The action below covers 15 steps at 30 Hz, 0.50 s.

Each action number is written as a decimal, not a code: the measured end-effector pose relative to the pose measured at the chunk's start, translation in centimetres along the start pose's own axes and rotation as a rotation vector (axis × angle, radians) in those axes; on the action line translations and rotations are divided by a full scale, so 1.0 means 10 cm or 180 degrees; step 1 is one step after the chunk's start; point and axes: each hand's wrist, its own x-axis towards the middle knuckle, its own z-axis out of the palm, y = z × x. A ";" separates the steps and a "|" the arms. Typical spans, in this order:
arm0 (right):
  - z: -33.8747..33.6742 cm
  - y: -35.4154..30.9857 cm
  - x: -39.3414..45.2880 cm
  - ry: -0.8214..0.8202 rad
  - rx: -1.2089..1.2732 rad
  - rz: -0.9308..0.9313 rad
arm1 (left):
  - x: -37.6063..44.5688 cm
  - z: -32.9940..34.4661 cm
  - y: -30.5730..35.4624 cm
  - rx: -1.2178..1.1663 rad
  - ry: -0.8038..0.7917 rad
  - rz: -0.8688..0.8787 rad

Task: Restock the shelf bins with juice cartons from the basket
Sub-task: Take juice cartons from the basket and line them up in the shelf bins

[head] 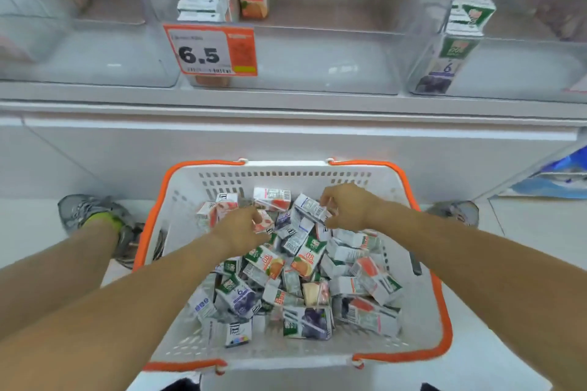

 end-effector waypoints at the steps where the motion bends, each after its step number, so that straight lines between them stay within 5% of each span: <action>1: 0.10 0.02 0.10 0.0132 0.0032 0.0103 | 0.05 0.07 -0.04 -0.0186 0.0152 -0.0169; 7: 0.65 0.01 0.40 0.0312 -0.0057 0.0479 | 0.39 0.58 -0.32 -0.1010 0.0666 -0.0507; 15: 0.54 0.09 0.39 0.0844 0.0279 0.0686 | 0.78 0.64 -0.23 -0.1633 0.0863 -0.1226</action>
